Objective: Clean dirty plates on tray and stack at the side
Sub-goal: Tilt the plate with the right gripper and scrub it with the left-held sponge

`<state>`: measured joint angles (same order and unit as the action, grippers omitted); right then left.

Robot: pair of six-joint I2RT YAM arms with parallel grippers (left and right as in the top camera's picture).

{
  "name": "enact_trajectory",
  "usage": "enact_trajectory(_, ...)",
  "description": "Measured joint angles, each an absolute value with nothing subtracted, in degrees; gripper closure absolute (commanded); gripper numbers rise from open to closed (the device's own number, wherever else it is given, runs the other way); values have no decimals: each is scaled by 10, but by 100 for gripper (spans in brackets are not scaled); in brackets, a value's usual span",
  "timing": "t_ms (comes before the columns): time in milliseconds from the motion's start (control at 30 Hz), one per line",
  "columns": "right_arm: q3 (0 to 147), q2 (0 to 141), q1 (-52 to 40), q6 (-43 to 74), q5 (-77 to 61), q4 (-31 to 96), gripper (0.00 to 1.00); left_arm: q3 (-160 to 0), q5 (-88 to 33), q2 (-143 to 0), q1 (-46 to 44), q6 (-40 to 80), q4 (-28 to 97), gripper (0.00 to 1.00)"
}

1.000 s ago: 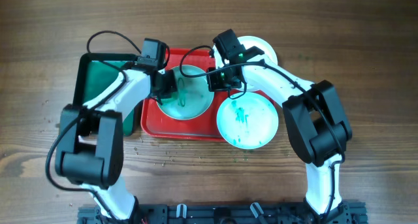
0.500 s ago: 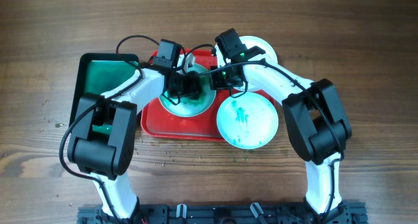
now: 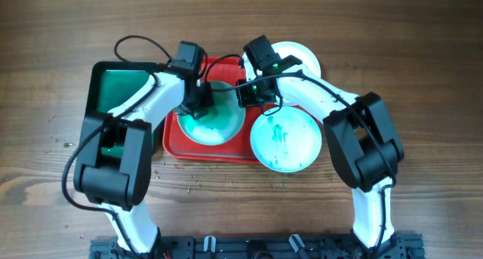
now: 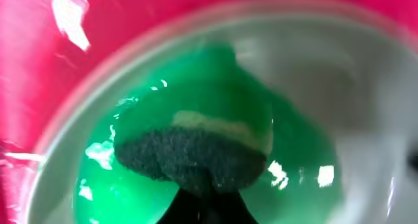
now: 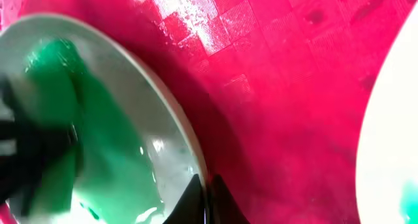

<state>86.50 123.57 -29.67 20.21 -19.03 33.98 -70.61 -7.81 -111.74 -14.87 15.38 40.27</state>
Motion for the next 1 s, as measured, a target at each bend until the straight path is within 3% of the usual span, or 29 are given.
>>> enact_trajectory(133,864,1236,-293,191,-204,342,96,-699,-182,-1117,-145,-16,474,96)
enact_trajectory(300,864,1236,-292,191,-210,341,96,-683,-278,-1126,-151,-82,459,96)
enact_trajectory(433,864,1236,-290,191,-208,336,96,-676,-273,-1127,-192,22,352,96)
enact_trajectory(567,864,1236,-283,192,-204,324,96,-678,-168,-1124,-213,209,260,96)
enact_trajectory(733,864,1236,-286,196,-221,316,96,-682,6,-1124,-211,353,220,96)
enact_trajectory(867,864,1236,-294,196,-236,316,96,-689,102,-1124,-183,405,270,96)
enact_trajectory(1000,864,1236,-295,197,-238,317,96,-698,52,-1123,-160,356,305,96)
